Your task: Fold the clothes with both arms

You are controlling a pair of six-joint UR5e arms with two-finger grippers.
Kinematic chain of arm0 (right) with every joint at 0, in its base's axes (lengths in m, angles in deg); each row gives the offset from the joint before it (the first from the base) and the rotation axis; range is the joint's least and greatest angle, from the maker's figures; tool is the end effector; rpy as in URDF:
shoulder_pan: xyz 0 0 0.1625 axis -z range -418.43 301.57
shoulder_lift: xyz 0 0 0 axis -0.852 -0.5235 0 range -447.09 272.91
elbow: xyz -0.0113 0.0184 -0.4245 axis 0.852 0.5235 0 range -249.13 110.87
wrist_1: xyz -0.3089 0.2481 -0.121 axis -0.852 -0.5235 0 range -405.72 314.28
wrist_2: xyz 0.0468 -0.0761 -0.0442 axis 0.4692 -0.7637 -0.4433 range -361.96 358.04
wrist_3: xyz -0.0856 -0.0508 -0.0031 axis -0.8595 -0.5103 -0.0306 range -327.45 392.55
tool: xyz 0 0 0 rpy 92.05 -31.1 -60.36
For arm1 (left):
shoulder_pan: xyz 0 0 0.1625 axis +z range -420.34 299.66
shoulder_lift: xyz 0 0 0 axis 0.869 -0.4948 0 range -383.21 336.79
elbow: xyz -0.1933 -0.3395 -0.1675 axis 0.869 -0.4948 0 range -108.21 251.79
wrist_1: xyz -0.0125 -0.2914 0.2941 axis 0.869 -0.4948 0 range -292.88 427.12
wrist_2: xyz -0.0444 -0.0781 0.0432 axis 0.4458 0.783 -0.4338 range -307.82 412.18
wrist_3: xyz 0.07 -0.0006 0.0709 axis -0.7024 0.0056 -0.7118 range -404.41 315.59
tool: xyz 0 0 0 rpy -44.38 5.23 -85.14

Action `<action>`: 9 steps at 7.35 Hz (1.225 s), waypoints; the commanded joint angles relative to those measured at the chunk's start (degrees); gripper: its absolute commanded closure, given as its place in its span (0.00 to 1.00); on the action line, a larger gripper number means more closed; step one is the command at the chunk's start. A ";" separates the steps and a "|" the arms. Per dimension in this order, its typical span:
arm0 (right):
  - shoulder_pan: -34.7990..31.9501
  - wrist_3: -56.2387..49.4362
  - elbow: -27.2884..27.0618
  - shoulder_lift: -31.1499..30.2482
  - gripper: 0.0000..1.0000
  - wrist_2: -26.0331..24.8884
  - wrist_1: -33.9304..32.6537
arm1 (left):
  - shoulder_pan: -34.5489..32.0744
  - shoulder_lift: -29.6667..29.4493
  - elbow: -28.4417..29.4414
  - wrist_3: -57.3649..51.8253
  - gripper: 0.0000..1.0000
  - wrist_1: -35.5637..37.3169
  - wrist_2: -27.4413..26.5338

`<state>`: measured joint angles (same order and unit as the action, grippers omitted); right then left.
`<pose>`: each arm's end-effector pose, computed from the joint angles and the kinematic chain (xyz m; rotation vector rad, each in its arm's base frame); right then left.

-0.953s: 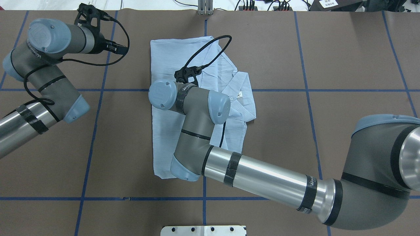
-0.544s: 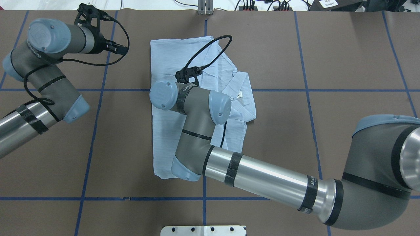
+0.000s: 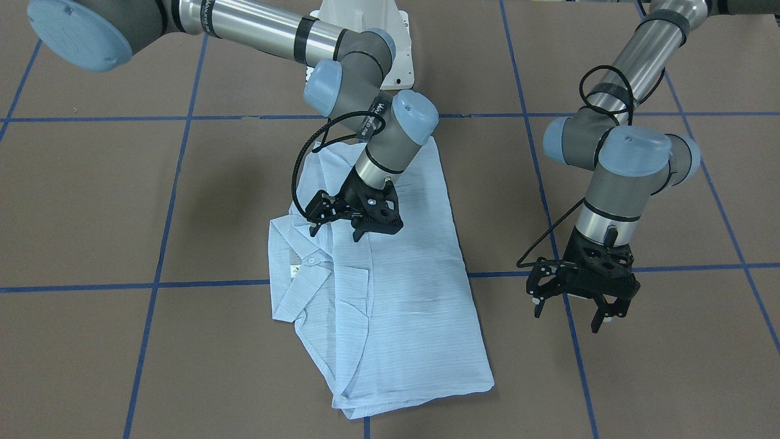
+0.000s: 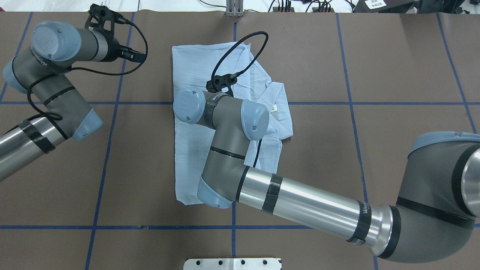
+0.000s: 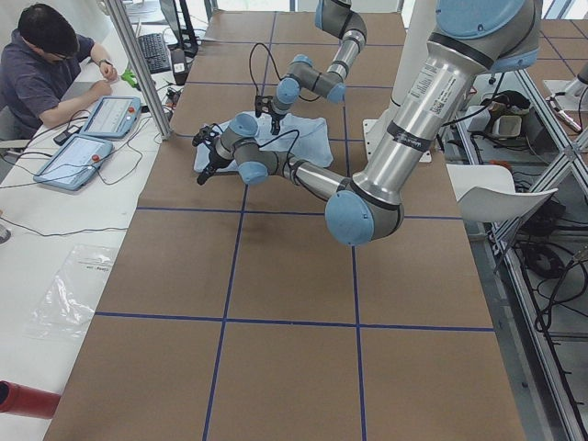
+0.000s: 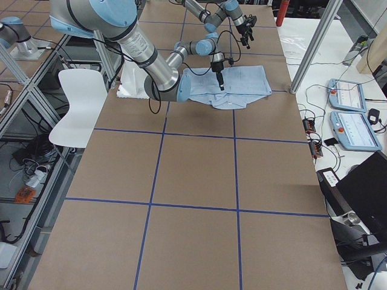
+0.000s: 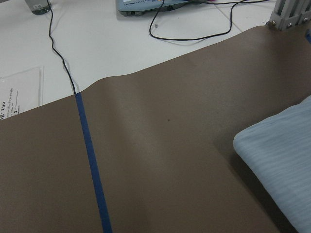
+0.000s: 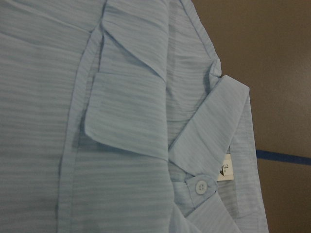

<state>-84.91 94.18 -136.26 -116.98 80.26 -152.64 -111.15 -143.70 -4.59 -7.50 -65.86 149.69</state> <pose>-0.6583 -0.4918 0.1948 0.2825 -0.2525 -0.0086 0.3658 -0.6391 0.3783 0.7484 0.7369 0.1046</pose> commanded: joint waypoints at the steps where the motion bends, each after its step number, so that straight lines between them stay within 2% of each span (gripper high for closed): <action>1: -0.86 -0.63 -1.06 -0.70 0.00 0.13 -0.31 | 0.00 0.00 0.00 0.00 0.00 0.00 0.05; 2: -0.95 -0.63 -3.94 -0.88 0.00 0.74 -0.22 | 0.00 0.00 0.00 0.00 0.00 0.00 -0.04; 3: -0.86 -0.11 -10.06 -2.70 0.00 2.40 -0.14 | 0.00 0.00 0.00 -0.09 0.00 0.00 -0.04; 4: 0.27 0.33 -17.60 -7.07 0.00 3.11 0.21 | 0.00 0.00 0.09 -0.17 0.00 0.00 0.05; 5: 2.81 0.59 -22.55 -10.08 0.00 3.03 0.30 | 0.00 0.00 0.09 -0.18 0.00 0.00 -0.04; 6: 4.83 0.60 -23.82 -10.72 0.03 2.94 0.57 | 0.00 0.00 0.09 -0.09 0.00 0.00 -0.04; 7: 6.59 0.25 -23.83 -11.24 0.25 2.77 3.53 | 0.00 0.00 0.09 -0.09 0.00 0.00 -0.04; 8: 7.66 -0.62 -23.83 -11.86 0.40 3.12 5.21 | 0.00 0.09 0.09 -0.17 0.00 0.00 -0.04; 9: 8.19 -3.33 -23.83 -12.04 0.45 3.55 5.31 | 0.00 0.09 0.09 -0.18 0.00 0.00 -0.04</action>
<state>-77.82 93.22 -159.93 -128.51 83.39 -148.35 -111.15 -143.65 -4.50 -7.64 -65.86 149.65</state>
